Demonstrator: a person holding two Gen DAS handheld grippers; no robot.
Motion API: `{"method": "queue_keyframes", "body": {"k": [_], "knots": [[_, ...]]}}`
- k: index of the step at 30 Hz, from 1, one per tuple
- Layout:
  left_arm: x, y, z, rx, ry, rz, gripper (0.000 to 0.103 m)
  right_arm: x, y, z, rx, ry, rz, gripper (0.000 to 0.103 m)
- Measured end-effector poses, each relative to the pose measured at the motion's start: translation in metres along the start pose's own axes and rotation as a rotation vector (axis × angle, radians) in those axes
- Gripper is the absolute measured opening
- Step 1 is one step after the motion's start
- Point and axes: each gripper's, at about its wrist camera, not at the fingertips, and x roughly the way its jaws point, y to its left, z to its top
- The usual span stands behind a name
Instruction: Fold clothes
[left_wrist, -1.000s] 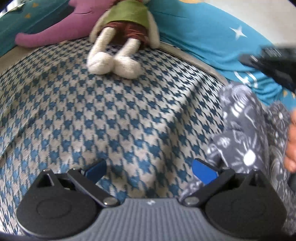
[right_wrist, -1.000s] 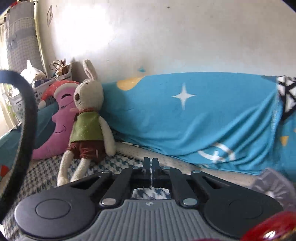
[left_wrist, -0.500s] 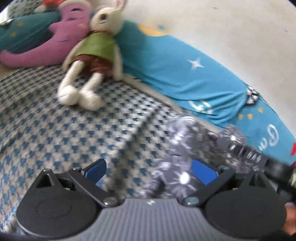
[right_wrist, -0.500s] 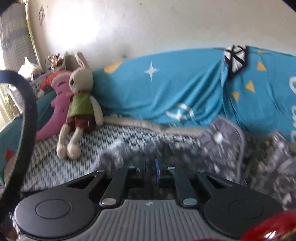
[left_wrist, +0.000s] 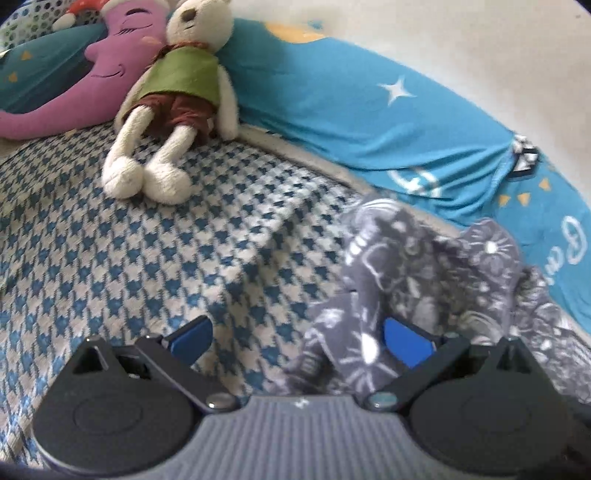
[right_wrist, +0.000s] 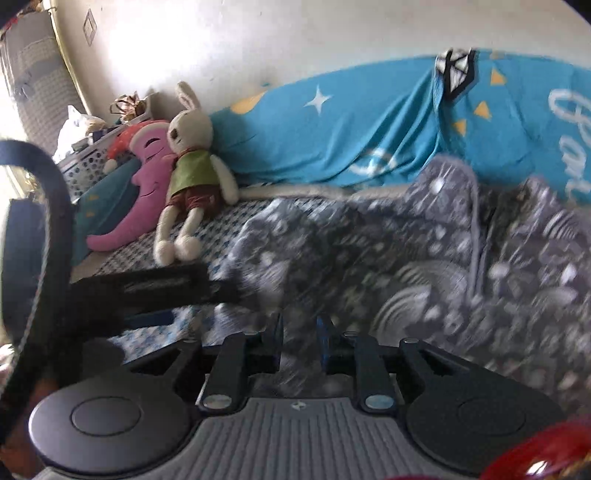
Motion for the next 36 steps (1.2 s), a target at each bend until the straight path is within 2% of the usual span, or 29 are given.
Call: {"method": "queue_keyframes", "body": {"k": [3,8,11,15,17,18,22,26,30,32,36], "knots": [[0.009,0.01,0.001,-0.022,0.007,0.051,0.103,0.014,0.007,-0.013,-0.047,0.055,-0.014,0.024],[0.035,0.026,0.001,-0.053,0.049,0.163,0.102,0.017,0.013,-0.024,-0.078,0.067,-0.034,0.028],[0.032,0.026,0.001,-0.048,0.027,0.173,0.102,0.011,0.015,-0.022,-0.084,0.06,-0.035,0.029],[0.021,0.026,0.002,-0.052,-0.023,0.131,0.102,0.0,0.015,-0.012,-0.081,0.008,-0.039,0.029],[0.019,0.025,0.002,-0.044,-0.025,0.116,0.102,-0.006,0.011,-0.006,-0.081,-0.021,-0.058,0.034],[0.018,0.026,0.001,-0.047,-0.02,0.106,0.102,-0.008,0.007,-0.004,-0.075,-0.033,-0.081,0.037],[0.013,0.029,0.001,-0.059,-0.001,0.066,0.102,-0.02,-0.017,0.004,-0.077,-0.062,-0.189,0.039],[0.01,0.032,0.0,-0.065,0.012,0.025,0.102,-0.049,-0.055,0.013,0.003,-0.092,-0.228,0.04],[-0.004,0.03,-0.006,-0.033,0.001,-0.031,0.103,-0.077,-0.086,0.014,0.064,-0.125,-0.318,0.048],[-0.01,0.029,-0.008,-0.018,0.0,-0.054,0.103,-0.086,-0.096,0.012,0.088,-0.124,-0.349,0.048],[-0.016,0.019,-0.013,0.007,0.003,-0.088,0.103,-0.097,-0.11,0.006,0.141,-0.124,-0.36,0.057]]}}
